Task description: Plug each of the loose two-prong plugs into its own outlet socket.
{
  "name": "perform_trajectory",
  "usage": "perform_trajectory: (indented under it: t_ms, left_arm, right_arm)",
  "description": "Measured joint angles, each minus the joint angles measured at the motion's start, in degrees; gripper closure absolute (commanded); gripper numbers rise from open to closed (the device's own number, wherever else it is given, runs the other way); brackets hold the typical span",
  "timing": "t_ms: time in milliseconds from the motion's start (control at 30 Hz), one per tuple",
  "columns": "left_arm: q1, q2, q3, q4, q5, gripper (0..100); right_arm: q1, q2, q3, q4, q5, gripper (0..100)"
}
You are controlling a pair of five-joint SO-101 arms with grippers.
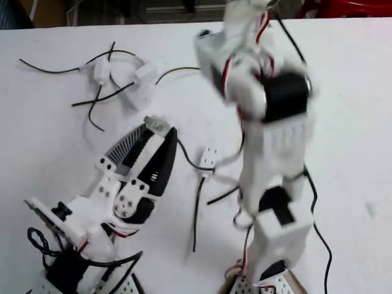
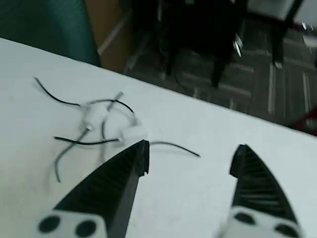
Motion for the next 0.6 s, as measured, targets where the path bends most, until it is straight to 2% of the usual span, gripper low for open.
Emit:
perform_trajectory:
  t_ms: [67,133,233,400,600]
  left_arm:
    - [0.0,-0.09,0.26,0.0,0.0,98]
    - [0.0,0.0,0.26,0.0,0.0,98]
    - [0.0,0.0,0.26,0.0,0.0,98]
    - [0.0,0.0,0.26,0.0,0.0,98]
    - [0.0,0.0,0.26,0.0,0.0,98]
  right_arm:
    - [-5.36,-3.69,-0.62,-1.32,0.0,99.3]
    - [-10.02,-6.59,-0.79,-2.9,0.0,95.2]
    - [-15.74,-9.76,-0.79,-3.43,0.0,98.3]
    - [-25.49,-12.48,-0.79,-0.7,0.0,98.0]
    - [-28.22,-16.09,6.07,0.44,0.0,98.0]
